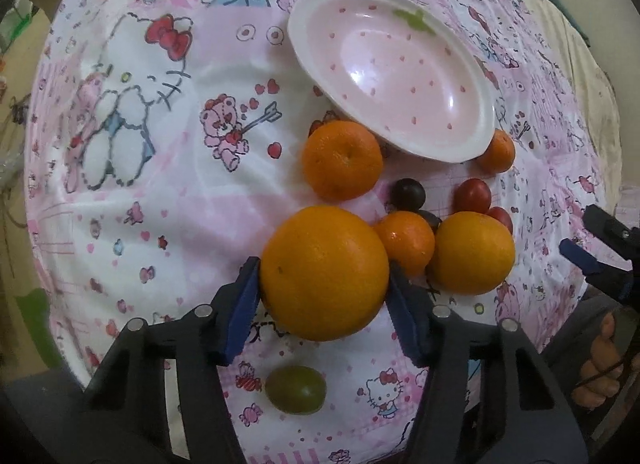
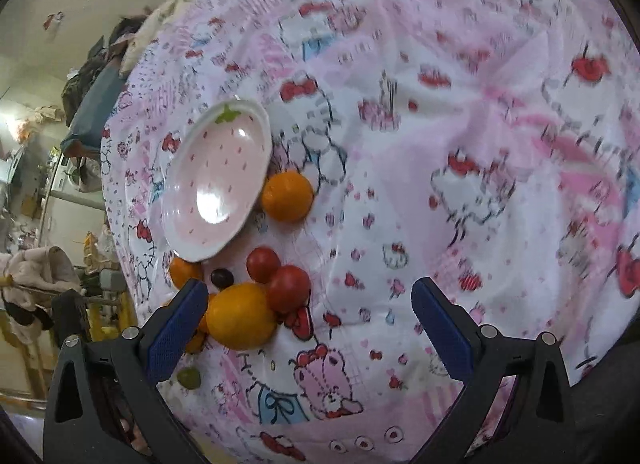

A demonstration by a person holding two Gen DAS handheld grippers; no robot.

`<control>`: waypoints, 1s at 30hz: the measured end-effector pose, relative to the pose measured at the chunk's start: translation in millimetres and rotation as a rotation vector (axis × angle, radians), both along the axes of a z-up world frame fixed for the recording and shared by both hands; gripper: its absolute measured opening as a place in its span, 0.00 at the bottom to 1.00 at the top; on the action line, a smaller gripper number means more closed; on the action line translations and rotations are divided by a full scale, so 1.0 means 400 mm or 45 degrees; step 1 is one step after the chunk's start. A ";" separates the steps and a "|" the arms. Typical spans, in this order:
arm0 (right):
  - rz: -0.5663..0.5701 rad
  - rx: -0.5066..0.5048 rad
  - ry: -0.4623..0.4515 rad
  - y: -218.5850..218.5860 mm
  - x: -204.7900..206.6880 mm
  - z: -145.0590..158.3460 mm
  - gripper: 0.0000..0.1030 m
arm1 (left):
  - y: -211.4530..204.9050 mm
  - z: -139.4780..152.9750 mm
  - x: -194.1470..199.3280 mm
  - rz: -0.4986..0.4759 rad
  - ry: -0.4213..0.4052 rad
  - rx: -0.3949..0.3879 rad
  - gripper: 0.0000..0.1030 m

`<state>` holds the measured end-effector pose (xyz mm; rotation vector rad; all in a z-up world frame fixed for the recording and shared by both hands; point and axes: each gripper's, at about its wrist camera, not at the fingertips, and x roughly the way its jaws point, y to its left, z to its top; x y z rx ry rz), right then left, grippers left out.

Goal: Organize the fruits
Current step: 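Grasp the large orange with the left tool while the right tool grasps a red tomato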

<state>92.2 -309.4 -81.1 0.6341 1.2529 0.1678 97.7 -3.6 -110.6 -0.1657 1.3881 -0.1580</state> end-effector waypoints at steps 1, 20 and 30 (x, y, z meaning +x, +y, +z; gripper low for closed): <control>0.010 0.024 0.028 0.002 0.004 -0.010 0.89 | 0.001 0.004 -0.005 0.001 -0.003 0.013 0.53; -0.004 0.007 0.254 0.085 0.064 -0.120 0.42 | 0.056 0.107 -0.036 0.107 -0.161 0.057 0.52; 0.054 -0.009 0.249 0.102 0.077 -0.123 0.30 | 0.035 0.113 -0.027 0.092 -0.188 0.084 0.52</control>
